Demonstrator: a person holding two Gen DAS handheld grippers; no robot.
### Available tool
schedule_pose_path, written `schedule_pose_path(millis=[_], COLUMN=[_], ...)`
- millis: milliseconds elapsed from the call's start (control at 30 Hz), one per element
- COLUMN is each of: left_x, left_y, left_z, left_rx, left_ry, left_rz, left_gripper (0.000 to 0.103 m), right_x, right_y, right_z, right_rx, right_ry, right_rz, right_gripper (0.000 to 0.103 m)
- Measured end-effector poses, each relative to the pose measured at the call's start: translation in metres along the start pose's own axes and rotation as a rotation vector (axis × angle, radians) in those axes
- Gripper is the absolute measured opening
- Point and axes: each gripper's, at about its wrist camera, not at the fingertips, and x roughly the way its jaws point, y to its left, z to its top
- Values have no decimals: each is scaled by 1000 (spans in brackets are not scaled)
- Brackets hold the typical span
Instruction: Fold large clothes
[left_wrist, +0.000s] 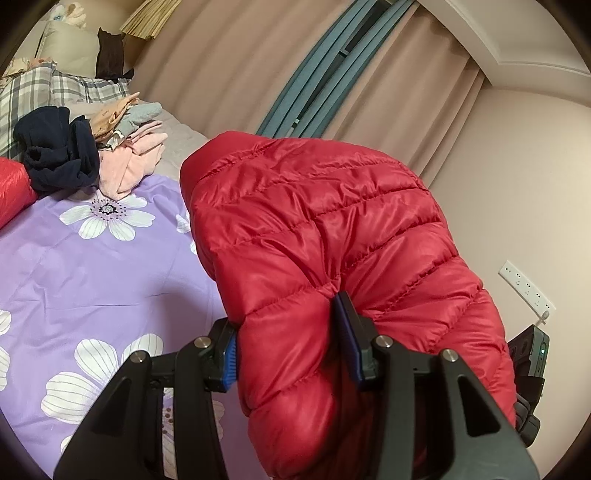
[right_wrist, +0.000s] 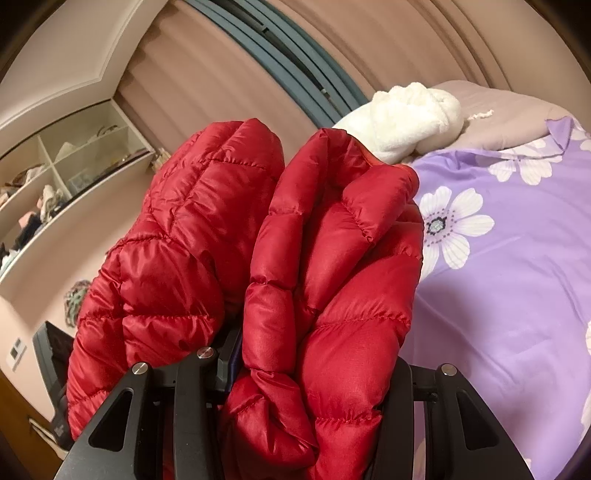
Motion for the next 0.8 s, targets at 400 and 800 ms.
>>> schedule_pose_path(millis=[400,800], left_x=[17,29], left_y=[14,35], left_z=[-1,-3], left_rx=[-9,-30], left_ry=[15,33], left_rz=[31,40], left_gripper=[45,45], right_x=[0,9], right_y=[1,2], right_z=[0,-4], right_rx=[8,10], right_ry=[32,69], right_rz=[-16,-37], right_gripper=[46,46])
